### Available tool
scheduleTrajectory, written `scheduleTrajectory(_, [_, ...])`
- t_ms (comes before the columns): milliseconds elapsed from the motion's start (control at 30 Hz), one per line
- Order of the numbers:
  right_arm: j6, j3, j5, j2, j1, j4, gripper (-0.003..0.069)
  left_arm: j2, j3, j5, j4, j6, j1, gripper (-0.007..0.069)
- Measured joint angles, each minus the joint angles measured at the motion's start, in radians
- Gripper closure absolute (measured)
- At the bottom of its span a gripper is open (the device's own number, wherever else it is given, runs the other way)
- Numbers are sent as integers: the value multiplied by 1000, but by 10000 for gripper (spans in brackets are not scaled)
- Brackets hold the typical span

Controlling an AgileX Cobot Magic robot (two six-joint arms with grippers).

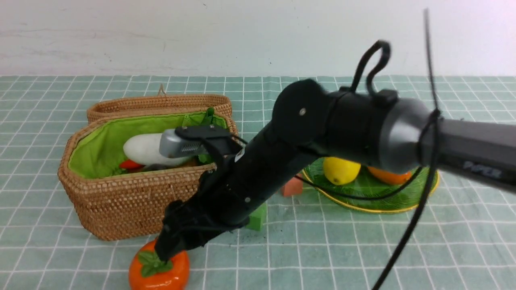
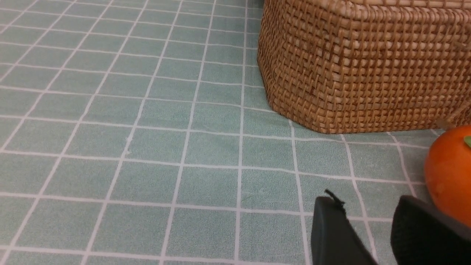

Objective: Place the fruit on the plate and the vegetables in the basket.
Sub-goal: Grab a tomato with your right arm and place it on the plate on the right.

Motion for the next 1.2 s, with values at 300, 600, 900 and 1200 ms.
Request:
scheduleTrajectory(300, [3,1,-93,161,0,114,90,0,0,0,0,0,0,386])
scheduleTrajectory(600, [-47,1,-105,191,11,231,155,0,0,0,0,0,0,386])
scheduleTrajectory(900, [-103,1,-58,182,21,248,216,0,0,0,0,0,0,386])
scheduleTrajectory(1200, [-154,-27,-13,-13,1,244,216,0,0,0,0,0,0,386])
